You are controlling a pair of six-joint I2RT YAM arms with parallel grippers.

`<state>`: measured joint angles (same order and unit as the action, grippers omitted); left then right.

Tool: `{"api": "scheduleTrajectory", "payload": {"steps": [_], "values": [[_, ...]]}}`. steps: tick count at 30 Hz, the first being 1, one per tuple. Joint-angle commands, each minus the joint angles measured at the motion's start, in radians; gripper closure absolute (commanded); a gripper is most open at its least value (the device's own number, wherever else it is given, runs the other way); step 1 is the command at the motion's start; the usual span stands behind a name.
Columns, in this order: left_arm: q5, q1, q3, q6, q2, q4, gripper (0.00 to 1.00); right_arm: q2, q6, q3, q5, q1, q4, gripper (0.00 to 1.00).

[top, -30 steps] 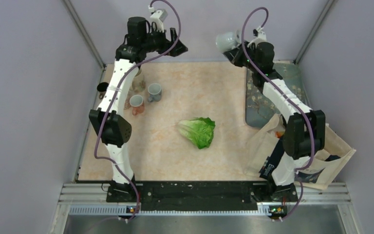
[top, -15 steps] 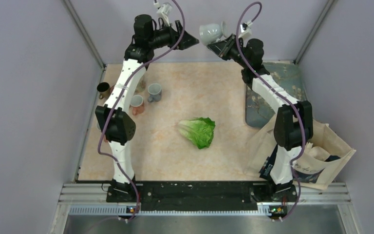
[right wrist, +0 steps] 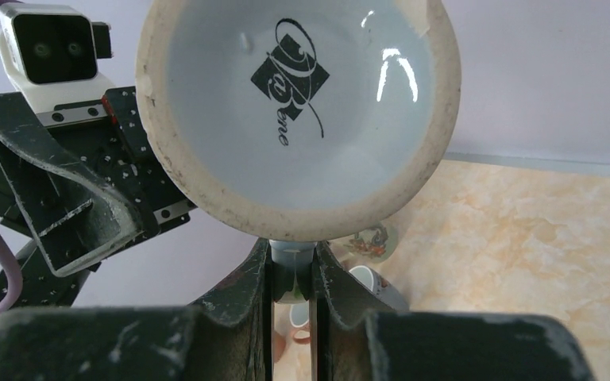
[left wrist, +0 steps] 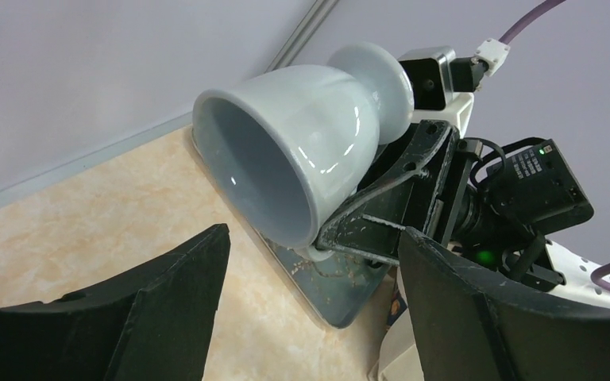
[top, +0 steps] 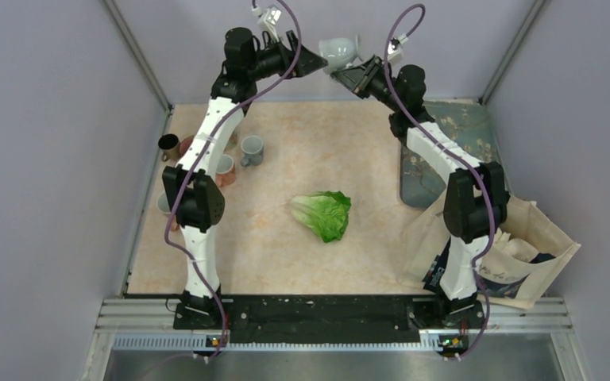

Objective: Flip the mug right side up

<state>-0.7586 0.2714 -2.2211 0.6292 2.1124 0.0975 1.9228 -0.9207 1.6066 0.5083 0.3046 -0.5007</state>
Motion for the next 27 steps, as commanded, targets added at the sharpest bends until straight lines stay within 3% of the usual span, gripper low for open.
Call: {"api": "scheduleTrajectory", "payload": {"steps": [1, 10, 12, 15, 18, 19, 23, 27], "values": [[-0.002, 0.013, -0.006, 0.028, 0.0, -0.132, 0.19, 0.006, -0.037, 0.092, 0.026, 0.036, -0.153, 1.0], [-0.008, 0.031, 0.046, 0.123, 0.0, -0.212, 0.41, 0.075, -0.091, 0.156, 0.076, 0.048, -0.183, 1.0], [-0.008, 0.031, 0.045, 0.125, 0.0, -0.223, 0.6, 0.085, -0.103, 0.161, 0.086, 0.049, -0.184, 1.0], [-0.008, 0.031, 0.042, 0.118, 0.0, -0.215, 0.99, 0.101, -0.116, 0.156, 0.108, 0.049, -0.173, 1.0], [-0.001, 0.025, 0.041, 0.093, -0.005, -0.16, 1.0, 0.104, -0.088, 0.148, 0.122, 0.048, -0.101, 1.0], [0.007, 0.023, 0.038, 0.073, -0.007, -0.129, 1.0, 0.098, -0.064, 0.142, 0.118, 0.047, -0.063, 0.97], [0.076, 0.008, -0.021, -0.106, -0.012, 0.078, 1.0, 0.059, 0.099, 0.136, 0.107, 0.04, 0.12, 0.53], [0.159, -0.01, -0.101, -0.373, -0.028, 0.33, 1.0, -0.013, 0.329, 0.13, 0.006, 0.034, 0.362, 0.25]]}}
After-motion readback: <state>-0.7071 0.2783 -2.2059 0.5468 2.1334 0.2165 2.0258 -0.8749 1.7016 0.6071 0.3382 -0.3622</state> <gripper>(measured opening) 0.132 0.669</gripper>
